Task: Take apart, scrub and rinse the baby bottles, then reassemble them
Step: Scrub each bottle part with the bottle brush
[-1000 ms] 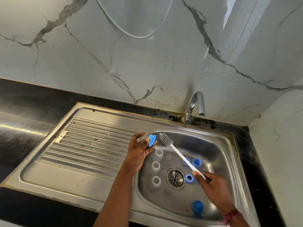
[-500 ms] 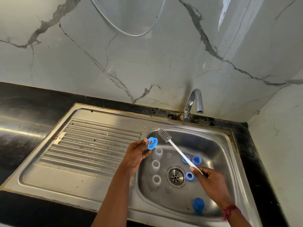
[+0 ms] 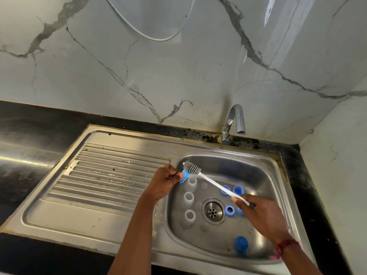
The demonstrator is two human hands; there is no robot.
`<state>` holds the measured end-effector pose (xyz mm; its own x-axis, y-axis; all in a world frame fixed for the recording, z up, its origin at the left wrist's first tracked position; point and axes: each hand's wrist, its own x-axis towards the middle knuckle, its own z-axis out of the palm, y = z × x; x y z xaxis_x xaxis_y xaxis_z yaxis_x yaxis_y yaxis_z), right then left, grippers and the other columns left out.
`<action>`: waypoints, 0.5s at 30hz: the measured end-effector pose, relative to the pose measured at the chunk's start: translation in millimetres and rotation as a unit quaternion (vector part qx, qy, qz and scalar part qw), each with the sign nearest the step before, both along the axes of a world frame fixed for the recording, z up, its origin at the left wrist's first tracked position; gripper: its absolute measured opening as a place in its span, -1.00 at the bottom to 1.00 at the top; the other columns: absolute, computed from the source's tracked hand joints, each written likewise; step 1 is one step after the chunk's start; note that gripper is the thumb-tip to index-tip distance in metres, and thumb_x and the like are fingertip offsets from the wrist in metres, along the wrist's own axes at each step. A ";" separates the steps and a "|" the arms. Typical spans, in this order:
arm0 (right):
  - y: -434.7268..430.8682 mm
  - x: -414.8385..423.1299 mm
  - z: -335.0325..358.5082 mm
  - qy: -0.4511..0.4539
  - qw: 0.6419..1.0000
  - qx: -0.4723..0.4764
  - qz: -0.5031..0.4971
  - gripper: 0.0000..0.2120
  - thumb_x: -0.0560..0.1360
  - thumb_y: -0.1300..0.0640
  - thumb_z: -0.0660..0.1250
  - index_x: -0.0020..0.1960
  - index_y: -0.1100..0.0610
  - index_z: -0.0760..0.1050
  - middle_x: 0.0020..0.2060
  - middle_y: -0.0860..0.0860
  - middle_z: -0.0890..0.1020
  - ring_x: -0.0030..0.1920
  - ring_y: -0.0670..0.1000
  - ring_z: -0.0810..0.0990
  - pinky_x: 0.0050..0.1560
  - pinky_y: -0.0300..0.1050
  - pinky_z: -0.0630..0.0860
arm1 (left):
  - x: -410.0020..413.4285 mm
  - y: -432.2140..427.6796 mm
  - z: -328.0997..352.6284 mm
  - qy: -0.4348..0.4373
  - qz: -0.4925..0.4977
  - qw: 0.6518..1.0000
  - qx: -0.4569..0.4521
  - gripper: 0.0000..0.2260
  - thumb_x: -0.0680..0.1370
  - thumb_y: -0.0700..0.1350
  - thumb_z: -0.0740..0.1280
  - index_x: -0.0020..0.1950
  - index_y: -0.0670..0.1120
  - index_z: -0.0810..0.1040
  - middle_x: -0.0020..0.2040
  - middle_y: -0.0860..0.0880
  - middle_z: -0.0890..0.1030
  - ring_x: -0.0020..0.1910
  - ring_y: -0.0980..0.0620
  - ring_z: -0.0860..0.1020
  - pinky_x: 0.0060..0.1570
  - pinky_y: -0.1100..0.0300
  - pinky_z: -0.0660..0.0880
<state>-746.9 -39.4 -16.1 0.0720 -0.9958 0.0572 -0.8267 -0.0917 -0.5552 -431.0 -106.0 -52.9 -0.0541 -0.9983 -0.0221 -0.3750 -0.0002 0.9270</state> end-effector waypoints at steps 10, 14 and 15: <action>-5.5 -1.1 -6.0 0.052 0.998 -0.029 0.027 -0.53 0.46 -0.39 0.16 -0.22 -0.06 0.64 -0.54 -0.10 0.46 -0.47 -0.09 0.46 -0.41 -0.25 0.42 | -4.5 3.8 17.6 0.159 -0.003 0.987 -0.005 -0.77 0.52 -0.04 0.34 -0.33 0.11 0.63 -0.31 0.17 0.46 -0.25 0.18 0.41 -0.13 0.31 0.34; 0.2 -0.6 -9.4 0.010 0.999 -0.031 -0.009 -0.64 0.47 -0.35 0.23 -0.22 -0.15 0.65 -0.50 -0.13 0.51 -0.43 -0.09 0.51 -0.42 -0.15 0.48 | -6.0 6.4 13.5 0.185 -0.003 0.982 0.030 -0.65 0.61 -0.19 0.32 -0.32 0.10 0.65 -0.33 0.19 0.50 -0.26 0.24 0.45 -0.13 0.32 0.39; 0.5 -0.3 -10.6 0.000 1.000 -0.028 -0.008 -0.65 0.47 -0.35 0.23 -0.21 -0.16 0.64 -0.49 -0.14 0.52 -0.45 -0.09 0.50 -0.43 -0.14 0.48 | -6.8 7.0 12.7 0.206 -0.002 0.978 0.040 -0.66 0.60 -0.20 0.30 -0.32 0.09 0.65 -0.33 0.18 0.50 -0.26 0.23 0.46 -0.13 0.31 0.40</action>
<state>-747.3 -38.8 -26.7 0.0567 -0.9919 0.1132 -0.8284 -0.1101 -0.5492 -437.8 -99.0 -40.2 -0.0782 -0.9941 -0.0756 0.0294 -0.0781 0.9965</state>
